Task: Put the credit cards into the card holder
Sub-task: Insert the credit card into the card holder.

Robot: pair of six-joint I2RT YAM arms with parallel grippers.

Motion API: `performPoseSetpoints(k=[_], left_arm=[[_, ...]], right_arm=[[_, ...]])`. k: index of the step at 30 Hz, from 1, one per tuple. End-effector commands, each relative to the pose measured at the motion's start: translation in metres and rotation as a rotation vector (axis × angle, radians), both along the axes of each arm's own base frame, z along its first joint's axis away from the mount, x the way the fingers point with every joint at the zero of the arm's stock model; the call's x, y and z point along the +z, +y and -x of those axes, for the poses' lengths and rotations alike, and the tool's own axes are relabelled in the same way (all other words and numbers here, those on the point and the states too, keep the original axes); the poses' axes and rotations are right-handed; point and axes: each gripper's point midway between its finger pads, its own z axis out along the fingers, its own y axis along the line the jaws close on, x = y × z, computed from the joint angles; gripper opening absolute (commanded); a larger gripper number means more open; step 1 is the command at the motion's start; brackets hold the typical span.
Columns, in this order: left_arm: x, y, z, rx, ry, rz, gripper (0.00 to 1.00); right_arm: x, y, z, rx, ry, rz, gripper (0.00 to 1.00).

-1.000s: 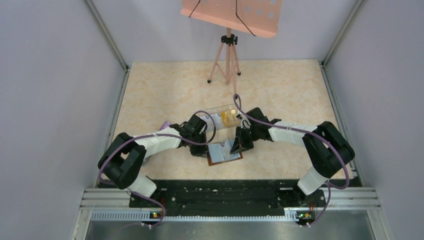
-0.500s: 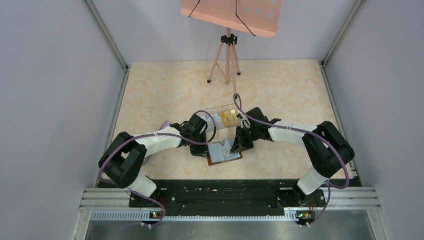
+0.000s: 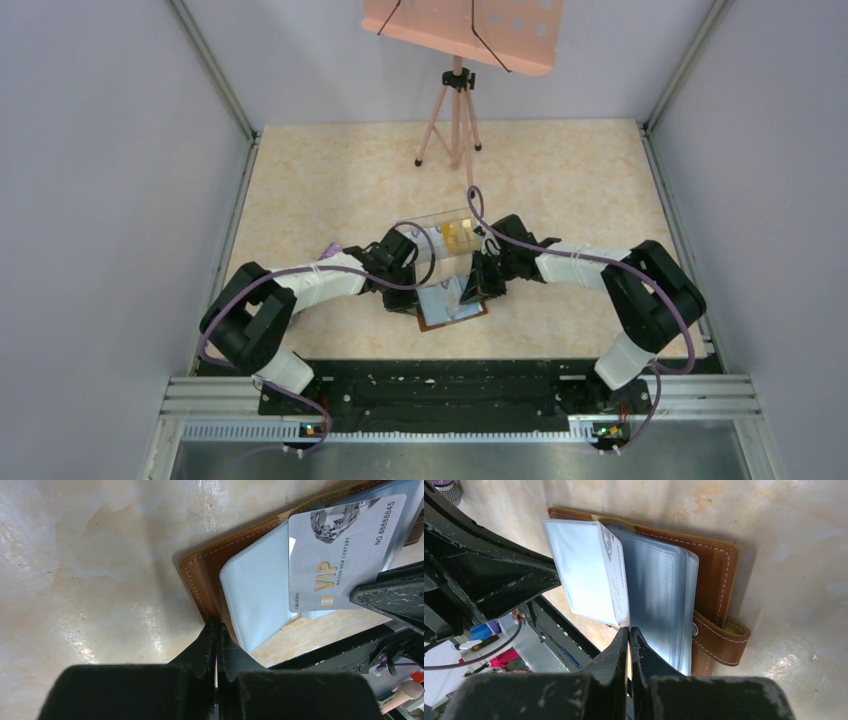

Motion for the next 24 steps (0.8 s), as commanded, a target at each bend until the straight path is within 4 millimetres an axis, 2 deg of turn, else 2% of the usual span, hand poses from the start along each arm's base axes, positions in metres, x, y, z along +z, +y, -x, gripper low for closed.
performPoseSetpoints(k=[1,10,17,24], left_arm=[[-0.019,0.007,0.008,-0.015,0.027,-0.066,0.0],[-0.02,0.005,0.008,-0.024,0.03,-0.064,0.0],[-0.021,0.005,0.01,-0.03,0.036,-0.066,0.0],[-0.022,0.004,0.01,-0.034,0.037,-0.069,0.0]], right_arm=[[-0.011,-0.008,-0.007,-0.019,-0.036,0.044,0.0],[-0.009,-0.024,-0.014,-0.031,-0.121,0.13,0.0],[-0.008,-0.026,-0.017,-0.033,-0.136,0.139,0.0],[0.002,-0.029,-0.023,-0.036,-0.174,0.15,0.0]])
